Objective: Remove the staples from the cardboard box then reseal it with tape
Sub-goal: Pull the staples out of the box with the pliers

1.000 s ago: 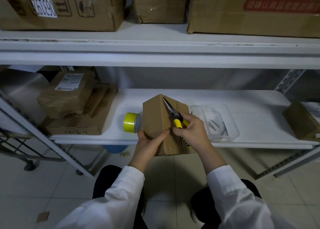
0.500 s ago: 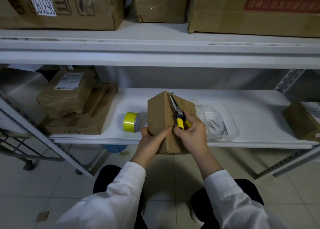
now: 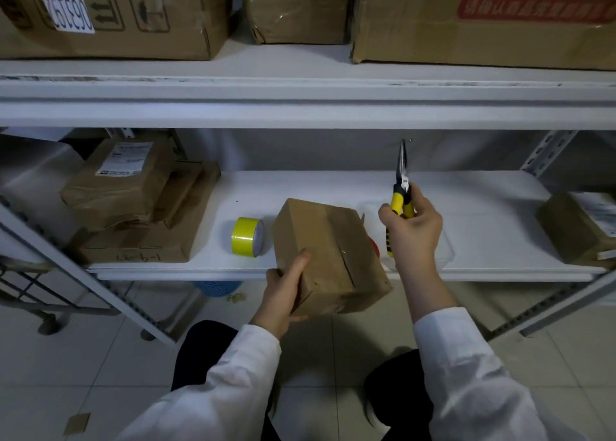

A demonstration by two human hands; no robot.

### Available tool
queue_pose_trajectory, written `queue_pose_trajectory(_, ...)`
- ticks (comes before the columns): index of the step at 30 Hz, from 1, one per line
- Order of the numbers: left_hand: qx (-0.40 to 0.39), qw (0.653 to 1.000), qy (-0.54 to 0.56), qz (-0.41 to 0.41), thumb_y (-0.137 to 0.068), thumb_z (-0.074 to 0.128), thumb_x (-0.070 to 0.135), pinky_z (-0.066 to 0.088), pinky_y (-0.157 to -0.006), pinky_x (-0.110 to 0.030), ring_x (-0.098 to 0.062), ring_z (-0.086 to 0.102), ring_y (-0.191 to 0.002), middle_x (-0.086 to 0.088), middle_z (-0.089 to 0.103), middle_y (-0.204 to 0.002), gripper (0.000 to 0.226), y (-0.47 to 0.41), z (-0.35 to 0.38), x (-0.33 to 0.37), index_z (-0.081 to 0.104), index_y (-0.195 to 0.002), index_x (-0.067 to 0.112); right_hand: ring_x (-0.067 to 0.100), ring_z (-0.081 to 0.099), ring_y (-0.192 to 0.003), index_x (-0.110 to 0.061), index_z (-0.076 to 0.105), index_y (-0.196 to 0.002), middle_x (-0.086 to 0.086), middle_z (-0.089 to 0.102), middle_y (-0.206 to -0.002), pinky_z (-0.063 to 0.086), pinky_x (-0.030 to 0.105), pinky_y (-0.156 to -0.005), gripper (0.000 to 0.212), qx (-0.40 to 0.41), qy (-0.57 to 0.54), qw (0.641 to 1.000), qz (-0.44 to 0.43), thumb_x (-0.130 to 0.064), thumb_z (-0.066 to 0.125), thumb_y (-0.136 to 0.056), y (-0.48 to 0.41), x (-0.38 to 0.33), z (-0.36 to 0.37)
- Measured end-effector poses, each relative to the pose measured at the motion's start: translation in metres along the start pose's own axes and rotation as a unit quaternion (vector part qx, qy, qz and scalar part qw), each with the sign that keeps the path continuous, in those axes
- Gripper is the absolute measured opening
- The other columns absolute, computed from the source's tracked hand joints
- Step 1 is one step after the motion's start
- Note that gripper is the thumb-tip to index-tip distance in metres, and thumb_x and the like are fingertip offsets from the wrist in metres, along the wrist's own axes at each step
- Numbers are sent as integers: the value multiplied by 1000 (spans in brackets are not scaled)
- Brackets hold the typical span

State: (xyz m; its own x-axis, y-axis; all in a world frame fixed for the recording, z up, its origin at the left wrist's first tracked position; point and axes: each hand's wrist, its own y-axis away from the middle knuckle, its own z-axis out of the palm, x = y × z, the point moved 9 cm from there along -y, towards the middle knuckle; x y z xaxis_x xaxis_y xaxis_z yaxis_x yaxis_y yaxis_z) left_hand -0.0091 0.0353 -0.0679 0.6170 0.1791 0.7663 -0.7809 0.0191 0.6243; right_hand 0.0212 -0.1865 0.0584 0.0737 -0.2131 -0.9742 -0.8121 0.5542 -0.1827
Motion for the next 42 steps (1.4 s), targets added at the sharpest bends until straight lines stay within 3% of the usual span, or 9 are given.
queue_pose_trajectory(5,-22,996,-18,82,-73,62,56,48,-98,-47,-23,56,-111,-3,54,-127,66,1,4,26,33,-124,27,24,49,-64,-15,61,-82,2,52,-62,44,33,-62,7,13,88,987,134,-11,62,-77,4,74,-23)
queue_pose_trajectory(8,-32,994,-33,99,-56,62,63,46,-100,-49,-23,55,-112,-2,53,-128,82,3,5,29,32,-125,31,26,46,-60,-11,58,-74,4,48,-57,45,37,-61,5,21,134,970,202,-13,64,-74,9,106,-37)
queue_pose_trajectory(15,-6,998,-24,62,-79,57,56,48,-96,-44,-19,58,-99,1,57,-109,59,-6,-6,19,34,-124,26,24,52,-59,-4,57,-83,9,55,-68,41,27,-57,17,-6,176,957,231,-17,65,-78,-10,119,-41)
queue_pose_trajectory(19,-13,998,-21,65,-72,59,58,47,-98,-46,-17,57,-100,1,57,-111,66,-7,-7,21,34,-125,26,31,59,-73,-7,55,-77,14,62,-79,41,29,-60,19,-1,181,955,236,-23,66,-77,-12,120,-44)
queue_pose_trajectory(26,-13,997,-4,71,-83,55,52,49,-94,-44,-18,55,-100,1,55,-113,54,-11,-12,23,34,-126,29,24,47,-67,-9,51,-72,3,47,-65,33,29,-56,29,-25,57,954,292,-25,75,-74,-8,122,-34)
queue_pose_trajectory(32,-26,997,-2,72,-82,55,52,48,-95,-46,-22,54,-108,1,55,-117,60,-16,-13,25,32,-133,30,14,32,-55,-19,50,-70,-2,38,-65,25,27,-50,24,-131,-57,902,407,-26,72,-78,2,123,-10)
queue_pose_trajectory(35,-36,997,-2,62,-82,55,53,48,-94,-48,-23,54,-109,0,55,-119,58,-17,-12,23,33,-130,30,18,49,-79,-14,59,-91,3,52,-87,37,33,-73,19,-158,-59,906,389,-23,71,-79,1,122,-4)
queue_pose_trajectory(37,-41,998,2,56,-81,55,54,48,-92,-48,-22,53,-109,1,55,-119,58,-19,-12,21,33,-129,30,24,51,-100,-7,57,-112,7,55,-104,38,35,-82,40,-155,-43,912,377,-21,73,-79,-1,122,-5)
queue_pose_trajectory(42,-44,998,15,49,-84,54,52,48,-89,-47,-24,52,-111,1,55,-116,53,-24,-14,19,34,-128,29,21,52,-71,0,61,-105,6,54,-76,44,30,-68,37,-83,-47,937,337,-22,73,-78,-13,120,-20)
